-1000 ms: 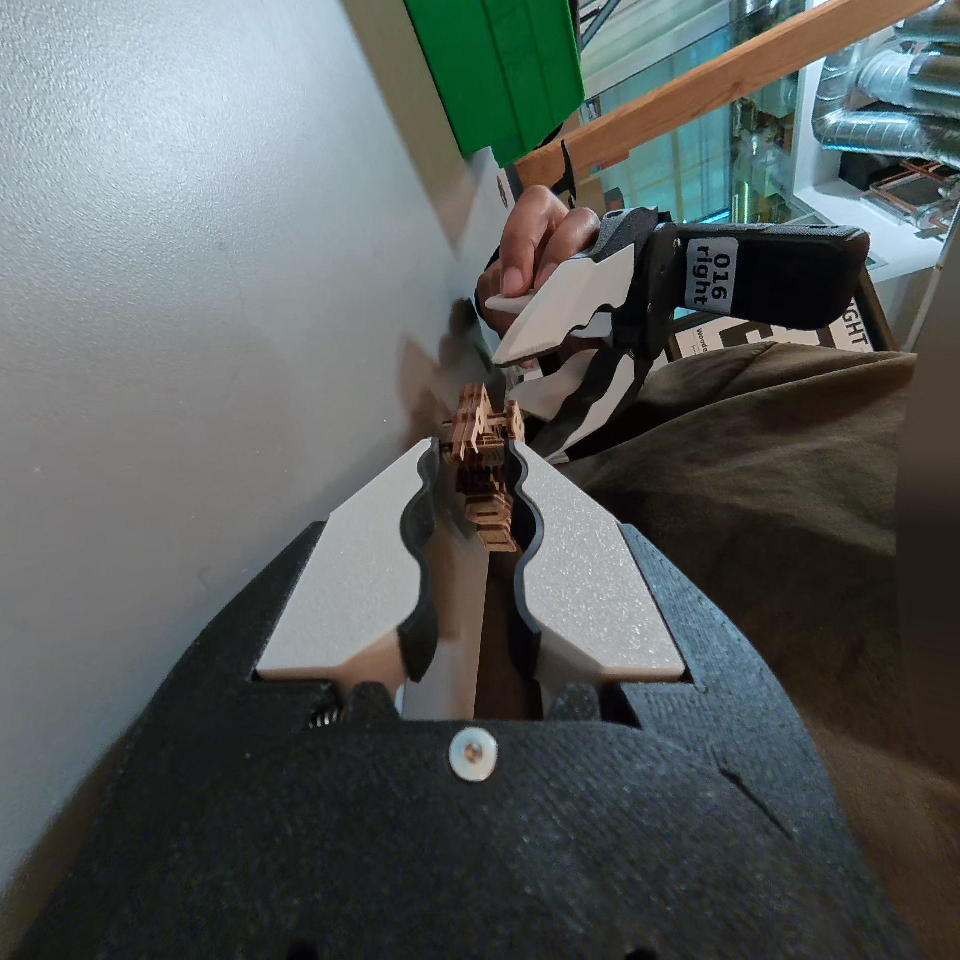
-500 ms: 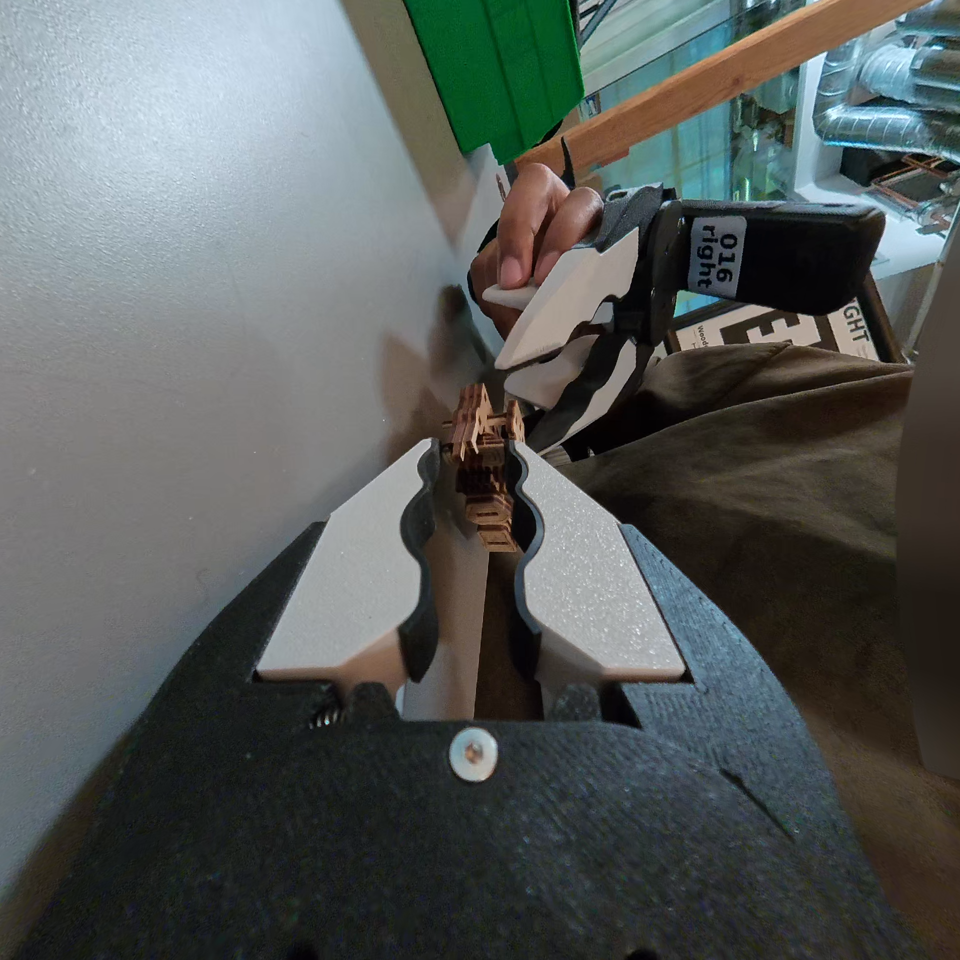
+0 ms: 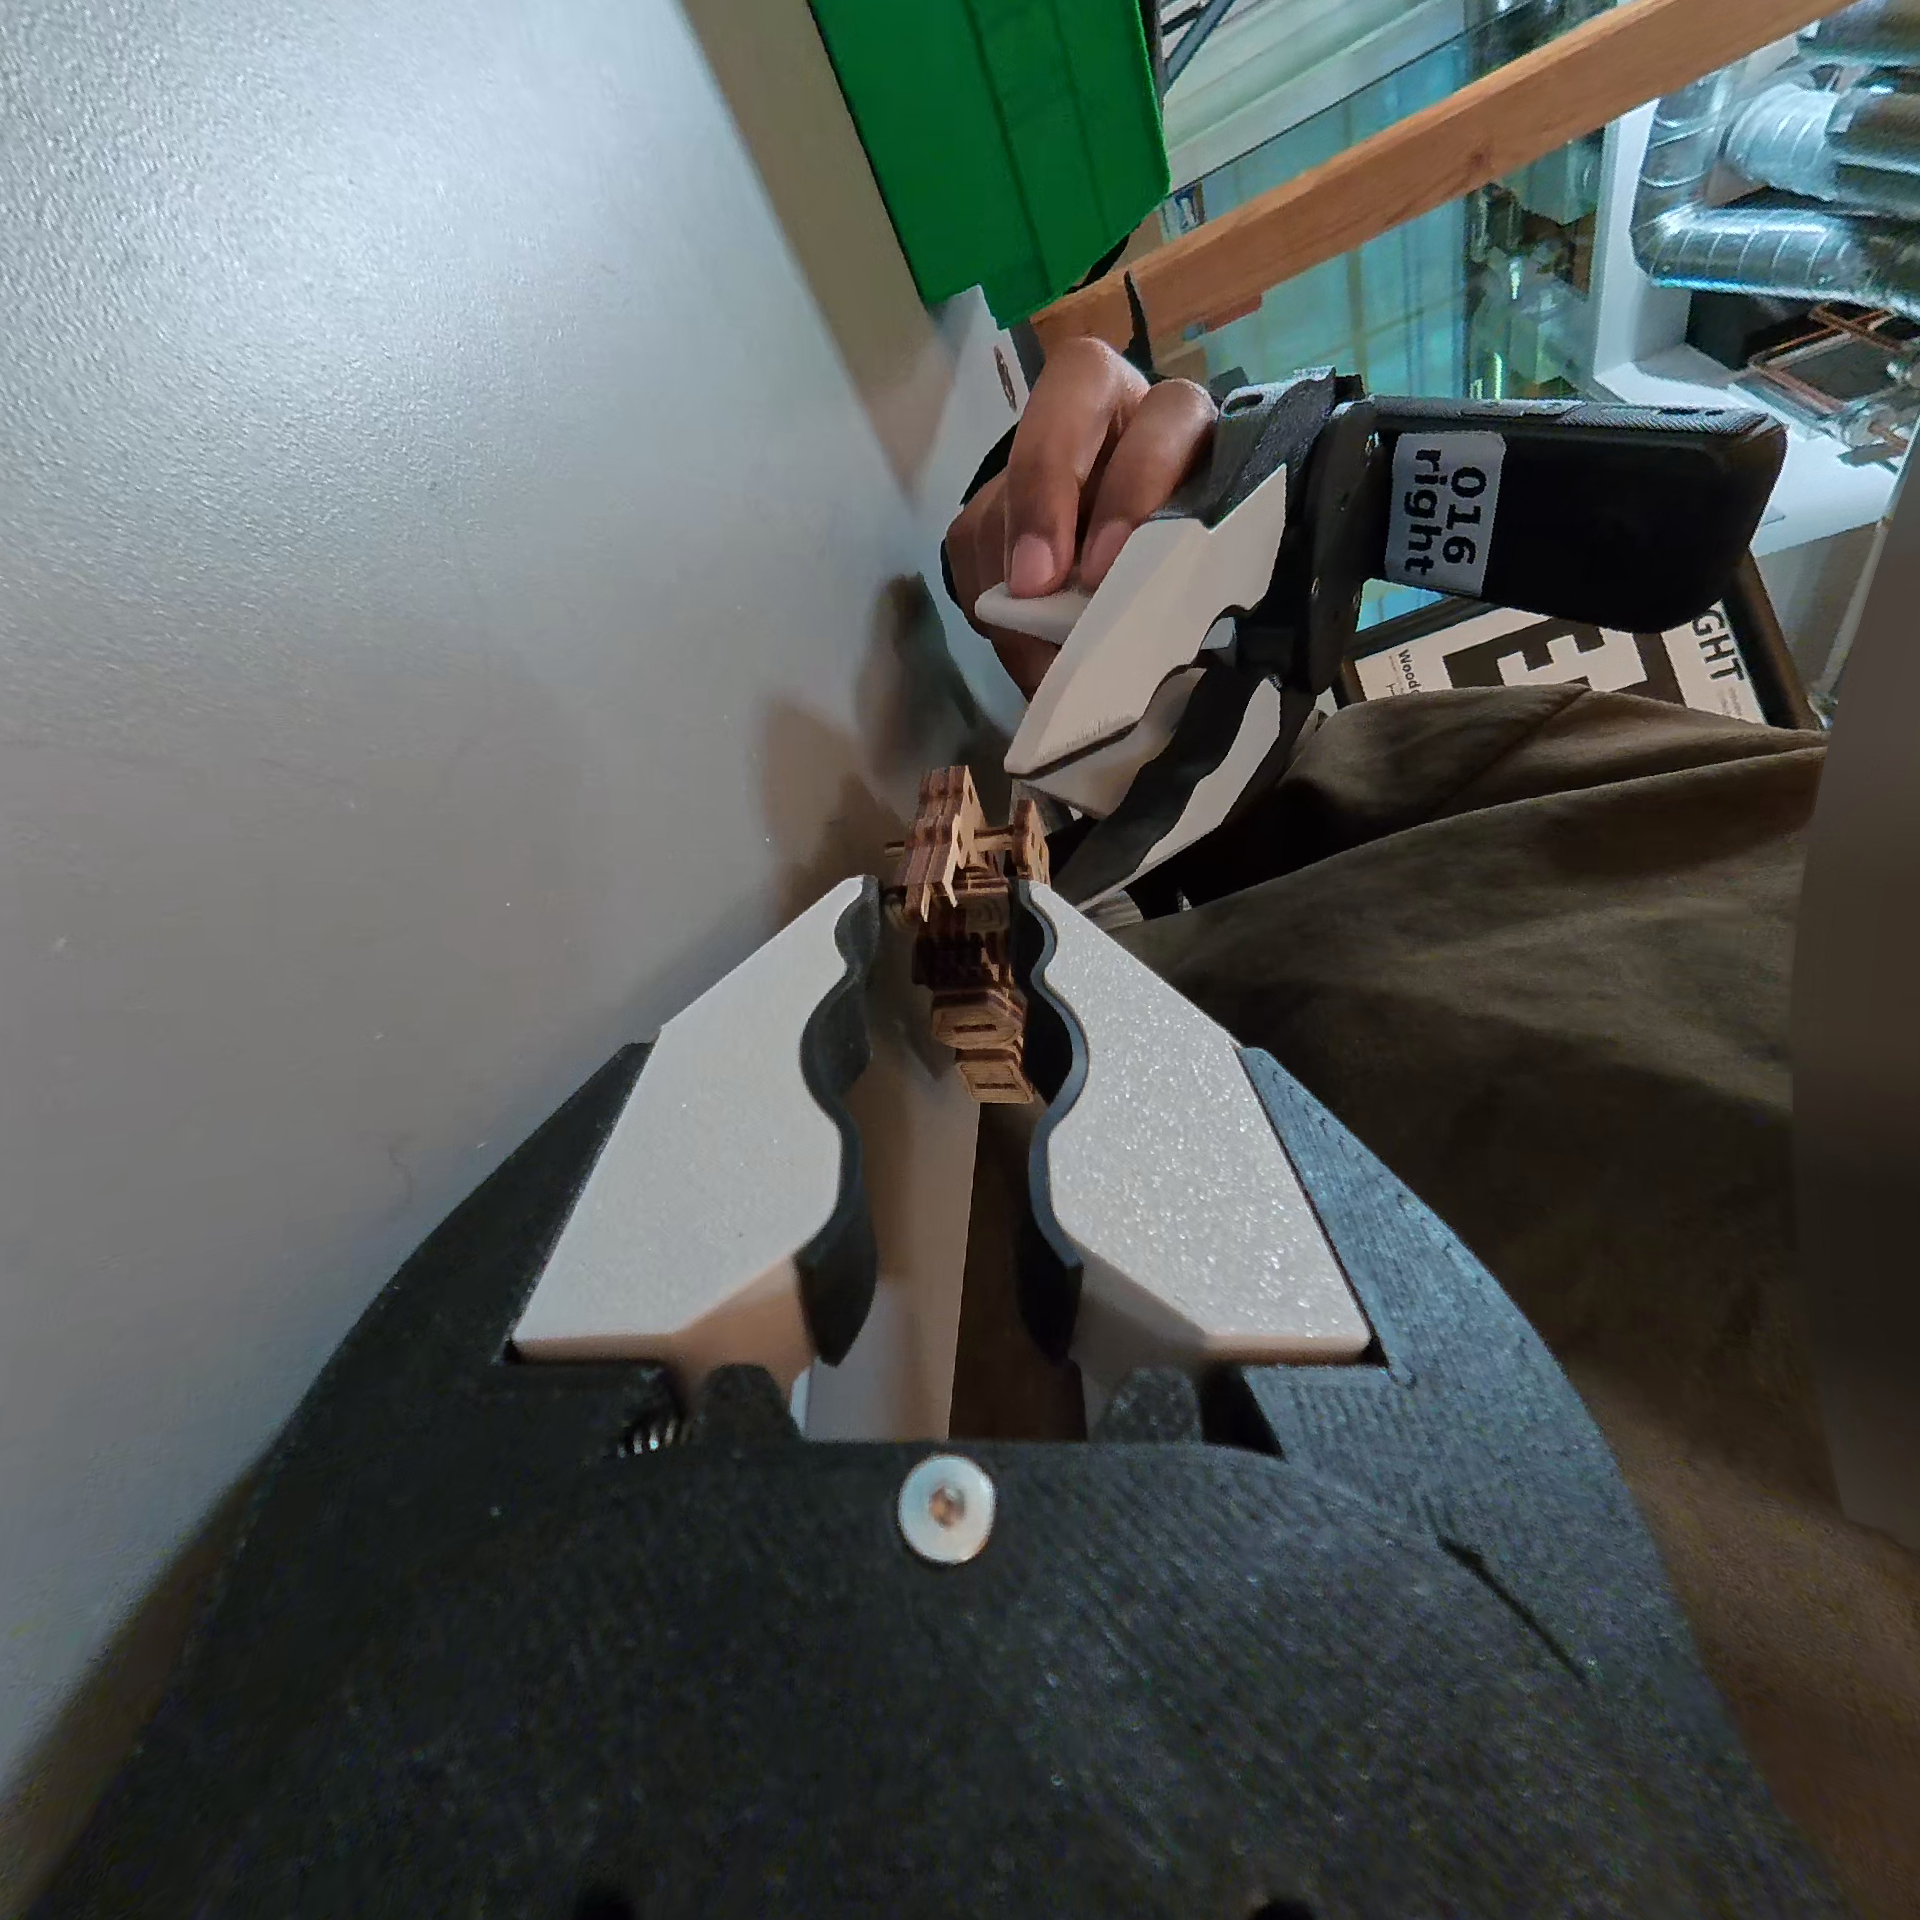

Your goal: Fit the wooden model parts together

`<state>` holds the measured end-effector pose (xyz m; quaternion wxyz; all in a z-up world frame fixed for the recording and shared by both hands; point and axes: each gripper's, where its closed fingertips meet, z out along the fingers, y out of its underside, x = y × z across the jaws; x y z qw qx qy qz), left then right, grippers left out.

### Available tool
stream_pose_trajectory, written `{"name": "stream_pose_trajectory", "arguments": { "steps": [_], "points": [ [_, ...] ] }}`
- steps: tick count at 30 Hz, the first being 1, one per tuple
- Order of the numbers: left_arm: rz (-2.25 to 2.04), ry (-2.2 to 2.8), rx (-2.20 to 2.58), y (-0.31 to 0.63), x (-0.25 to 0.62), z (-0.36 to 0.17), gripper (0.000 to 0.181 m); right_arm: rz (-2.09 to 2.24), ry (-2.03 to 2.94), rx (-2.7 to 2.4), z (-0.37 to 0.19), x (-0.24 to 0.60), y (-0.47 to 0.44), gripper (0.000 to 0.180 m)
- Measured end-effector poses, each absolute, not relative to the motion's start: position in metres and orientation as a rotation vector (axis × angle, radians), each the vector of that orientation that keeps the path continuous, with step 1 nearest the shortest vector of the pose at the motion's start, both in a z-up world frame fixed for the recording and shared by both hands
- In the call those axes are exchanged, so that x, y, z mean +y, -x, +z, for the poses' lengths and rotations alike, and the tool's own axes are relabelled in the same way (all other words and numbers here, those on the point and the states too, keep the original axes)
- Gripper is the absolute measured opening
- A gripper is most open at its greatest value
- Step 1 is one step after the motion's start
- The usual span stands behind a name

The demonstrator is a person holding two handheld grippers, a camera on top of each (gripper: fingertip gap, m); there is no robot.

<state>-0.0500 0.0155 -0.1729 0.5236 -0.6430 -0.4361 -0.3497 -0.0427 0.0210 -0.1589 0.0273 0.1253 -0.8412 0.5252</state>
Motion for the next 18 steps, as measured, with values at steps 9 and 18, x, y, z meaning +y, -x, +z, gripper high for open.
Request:
{"name": "stream_pose_trajectory", "arguments": {
  "steps": [9, 18],
  "points": [
    [-0.841, 1.537, -1.044, 0.0500, 0.0154, -0.1729, 0.020, 1.619, -0.393, -2.609, -0.1607, 0.0195, 0.0419, 0.031],
    [-0.842, 1.538, -1.044, 0.0500, 0.0155, -0.1730, 0.020, 1.610, -0.406, -2.624, -0.1617, 0.0186, 0.0401, 0.029]
  ]
}}
